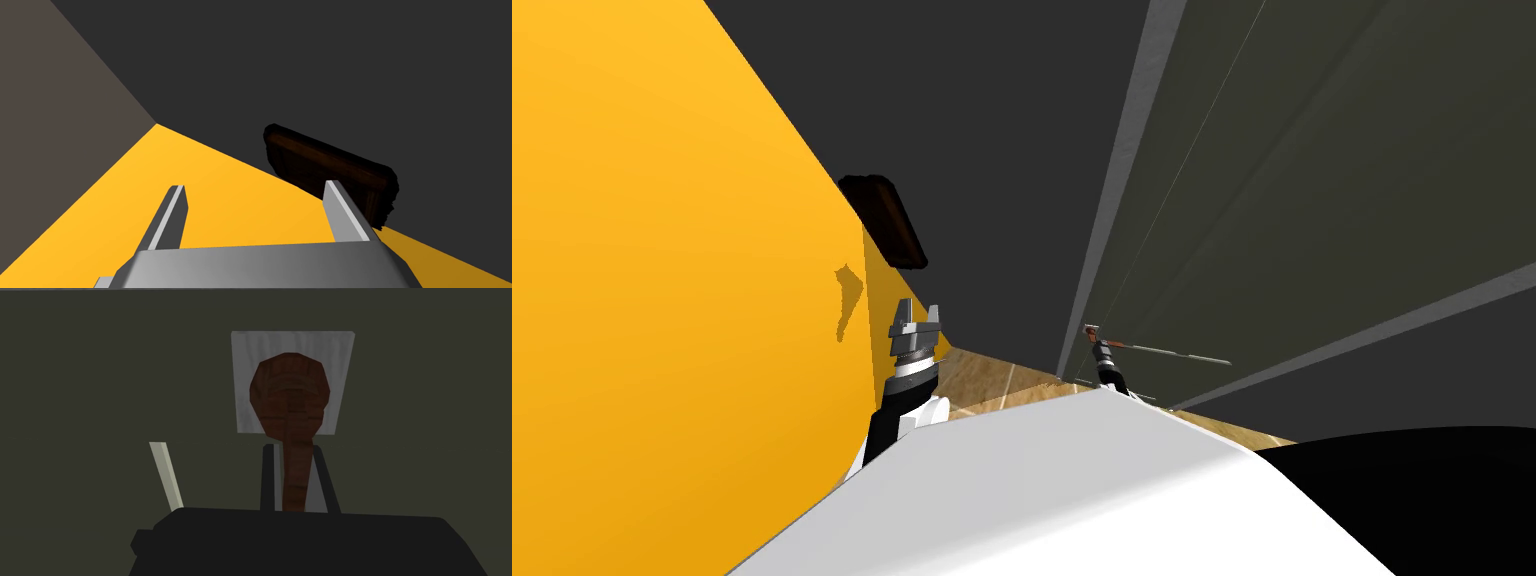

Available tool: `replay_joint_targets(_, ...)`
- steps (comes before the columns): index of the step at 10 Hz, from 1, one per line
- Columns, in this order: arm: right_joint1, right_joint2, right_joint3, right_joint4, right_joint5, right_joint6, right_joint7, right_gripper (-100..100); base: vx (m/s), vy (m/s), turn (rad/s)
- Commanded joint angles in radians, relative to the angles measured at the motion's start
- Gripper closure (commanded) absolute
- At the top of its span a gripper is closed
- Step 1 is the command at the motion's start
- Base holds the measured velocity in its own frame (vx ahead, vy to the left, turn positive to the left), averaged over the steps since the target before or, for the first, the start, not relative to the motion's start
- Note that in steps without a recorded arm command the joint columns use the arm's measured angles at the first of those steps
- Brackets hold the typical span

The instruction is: Pull the door open

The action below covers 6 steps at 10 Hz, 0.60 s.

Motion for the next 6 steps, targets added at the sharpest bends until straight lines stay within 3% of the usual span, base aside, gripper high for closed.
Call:
replay_joint_targets(1, 0.005, -0.008, 0.012, -0.003, 0.007, -0.003, -0.014, 100, -0.099, -0.006, 0.068)
replay_joint_targets(6, 0.024, -0.040, 0.061, -0.014, 0.035, -0.012, -0.068, 100, -0.236, -0.031, 0.120)
